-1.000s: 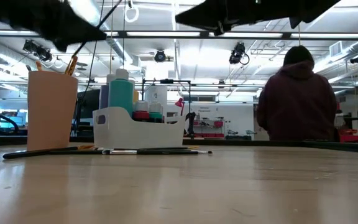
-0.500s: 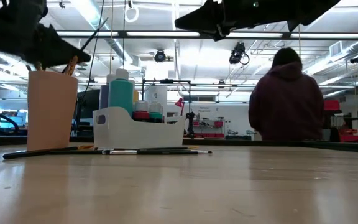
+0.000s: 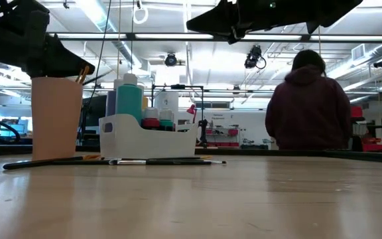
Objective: Pick & Place Paint Supplies
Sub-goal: Put the black silver paintbrush into the orange cup
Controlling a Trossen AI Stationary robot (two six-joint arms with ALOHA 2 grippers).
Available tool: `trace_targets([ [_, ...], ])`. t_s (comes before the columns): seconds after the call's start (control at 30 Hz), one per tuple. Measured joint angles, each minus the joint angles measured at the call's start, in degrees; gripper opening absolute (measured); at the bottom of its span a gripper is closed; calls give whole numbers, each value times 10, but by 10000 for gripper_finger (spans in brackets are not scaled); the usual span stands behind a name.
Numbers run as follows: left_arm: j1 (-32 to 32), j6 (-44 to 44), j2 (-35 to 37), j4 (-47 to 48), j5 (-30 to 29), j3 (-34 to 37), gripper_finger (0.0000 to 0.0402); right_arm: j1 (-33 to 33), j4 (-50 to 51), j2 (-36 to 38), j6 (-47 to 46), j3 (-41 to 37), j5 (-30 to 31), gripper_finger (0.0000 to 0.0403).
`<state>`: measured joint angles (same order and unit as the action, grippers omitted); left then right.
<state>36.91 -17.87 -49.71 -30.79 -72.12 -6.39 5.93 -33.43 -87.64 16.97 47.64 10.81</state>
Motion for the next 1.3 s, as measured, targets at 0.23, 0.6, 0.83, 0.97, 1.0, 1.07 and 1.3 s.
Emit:
trace_targets([
  [0.23, 0, 3, 0, -2, 10, 0, 74, 0, 0, 0, 0, 0, 0, 13],
  [0.6, 0, 218, 0, -215, 58, 0, 75, 0, 0, 0, -5, 0, 2, 14],
  [0.83, 0, 260, 0, -270, 111, -1, 83, 0, 35, 0, -32, 1, -13, 51],
  [0.97, 0, 238, 0, -270, 121, -1, 84, 1, 115, 0, -100, 1, -13, 91],
  [1.0, 0, 232, 0, -269, 123, -1, 84, 0, 146, 0, -114, 1, -13, 101],
  [1.07, 0, 230, 0, -269, 125, -1, 83, 0, 207, 0, -147, 1, -13, 118],
  [1.3, 0, 223, 0, -270, 127, -1, 83, 0, 217, -43, -210, -44, -13, 150],
])
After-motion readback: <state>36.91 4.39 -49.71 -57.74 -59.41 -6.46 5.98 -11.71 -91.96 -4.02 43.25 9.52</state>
